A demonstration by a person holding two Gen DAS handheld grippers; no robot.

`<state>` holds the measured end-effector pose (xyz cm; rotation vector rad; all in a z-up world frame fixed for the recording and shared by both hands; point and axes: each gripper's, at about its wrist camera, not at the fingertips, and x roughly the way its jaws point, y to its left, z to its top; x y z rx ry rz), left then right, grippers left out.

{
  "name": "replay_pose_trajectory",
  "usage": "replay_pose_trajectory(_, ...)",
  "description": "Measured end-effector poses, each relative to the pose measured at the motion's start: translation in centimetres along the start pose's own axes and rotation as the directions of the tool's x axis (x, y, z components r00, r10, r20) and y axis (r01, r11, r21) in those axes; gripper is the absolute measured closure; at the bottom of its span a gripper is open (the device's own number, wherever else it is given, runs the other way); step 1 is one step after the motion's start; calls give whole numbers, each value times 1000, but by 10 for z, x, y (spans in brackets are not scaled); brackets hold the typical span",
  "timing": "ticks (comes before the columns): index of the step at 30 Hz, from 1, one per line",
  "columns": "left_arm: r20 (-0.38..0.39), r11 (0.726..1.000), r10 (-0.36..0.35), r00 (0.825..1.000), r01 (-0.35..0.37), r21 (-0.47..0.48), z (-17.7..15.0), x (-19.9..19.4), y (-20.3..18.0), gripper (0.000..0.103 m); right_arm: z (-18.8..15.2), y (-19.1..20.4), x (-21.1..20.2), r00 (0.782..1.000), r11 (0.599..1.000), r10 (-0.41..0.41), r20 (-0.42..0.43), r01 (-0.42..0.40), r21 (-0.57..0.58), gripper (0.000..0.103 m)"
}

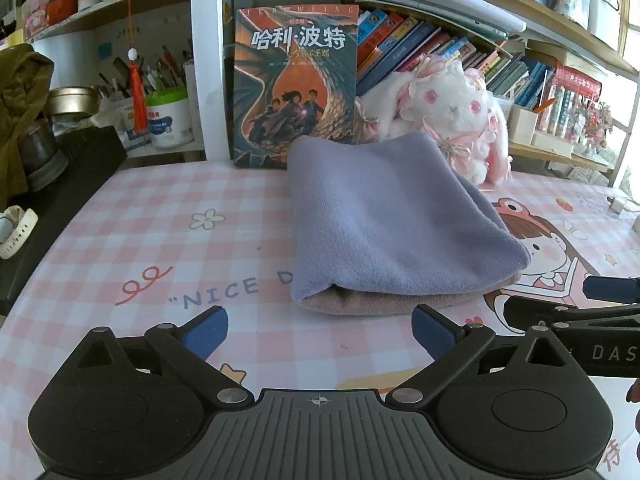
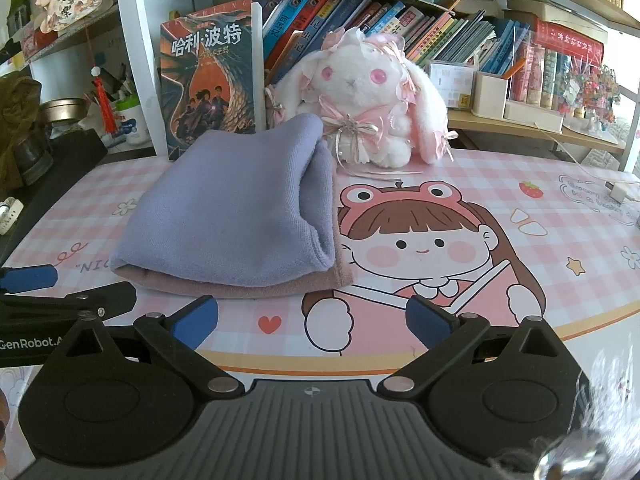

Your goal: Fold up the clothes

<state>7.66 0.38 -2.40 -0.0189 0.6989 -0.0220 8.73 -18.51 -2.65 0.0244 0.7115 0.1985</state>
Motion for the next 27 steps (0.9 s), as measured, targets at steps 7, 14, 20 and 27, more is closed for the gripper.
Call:
replay_pose_trajectory(7, -7, 1000, 2, 1000, -2, -10, 0, 2, 1, 3, 0, 1, 1, 1000, 1000, 2, 0, -2, -2, 2)
replay_pose_trajectory(14, -13, 1000, 1, 1000, -1, -13, 1, 3, 2, 3, 0, 2, 3, 1000, 1000, 3, -4, -3, -2, 2)
replay_pose_trajectory(20, -11, 1000, -1, 1000, 0, -17, 1, 3, 3, 3, 0, 2, 4, 1000, 1000, 1, -8, -1, 2, 2)
replay_pose_trajectory(27, -9, 1000, -3, 1000, 3, -14, 1, 4, 4, 3, 0, 2, 6, 1000, 1000, -2, -13, 2, 3, 2)
